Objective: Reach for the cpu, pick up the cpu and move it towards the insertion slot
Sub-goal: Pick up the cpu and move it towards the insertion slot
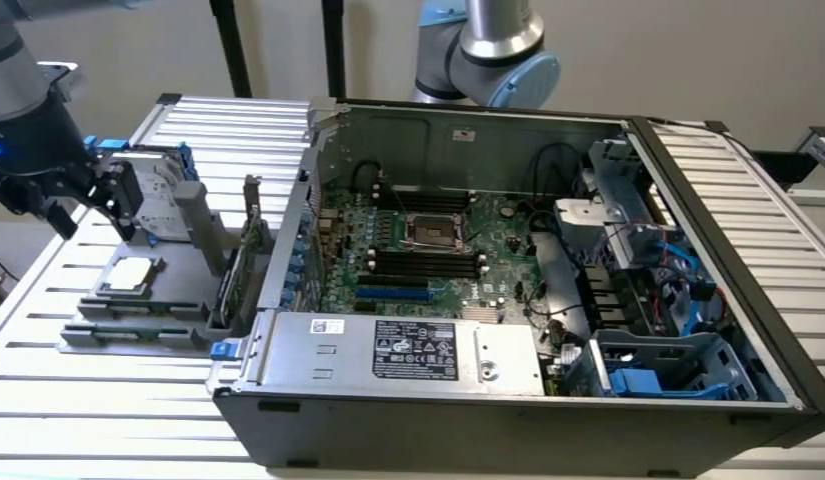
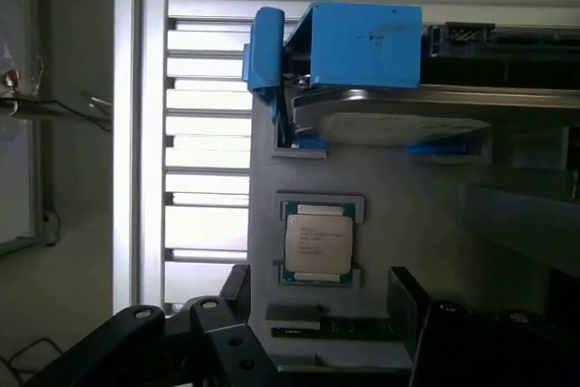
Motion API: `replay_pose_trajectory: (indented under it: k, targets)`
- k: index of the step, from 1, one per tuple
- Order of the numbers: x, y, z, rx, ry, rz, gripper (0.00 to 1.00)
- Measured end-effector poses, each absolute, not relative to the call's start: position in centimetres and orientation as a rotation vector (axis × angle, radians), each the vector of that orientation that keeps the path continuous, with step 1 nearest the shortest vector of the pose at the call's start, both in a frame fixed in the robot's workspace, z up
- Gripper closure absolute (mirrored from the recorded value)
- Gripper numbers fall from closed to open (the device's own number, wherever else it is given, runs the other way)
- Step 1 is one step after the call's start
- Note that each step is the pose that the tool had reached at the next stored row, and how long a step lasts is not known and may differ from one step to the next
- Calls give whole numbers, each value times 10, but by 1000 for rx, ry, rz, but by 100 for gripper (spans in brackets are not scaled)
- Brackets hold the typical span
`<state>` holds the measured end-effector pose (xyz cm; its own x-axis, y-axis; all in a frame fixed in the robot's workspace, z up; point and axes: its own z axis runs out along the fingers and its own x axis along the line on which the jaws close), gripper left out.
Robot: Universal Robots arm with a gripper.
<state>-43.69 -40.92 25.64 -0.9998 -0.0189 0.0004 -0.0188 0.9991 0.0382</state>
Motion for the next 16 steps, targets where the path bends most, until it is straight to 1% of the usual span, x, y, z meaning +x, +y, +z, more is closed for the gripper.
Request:
replay_pose_trajectory:
  k: [16]
  targets:
    - [-434,-413,227,30,-3140,-60,29]
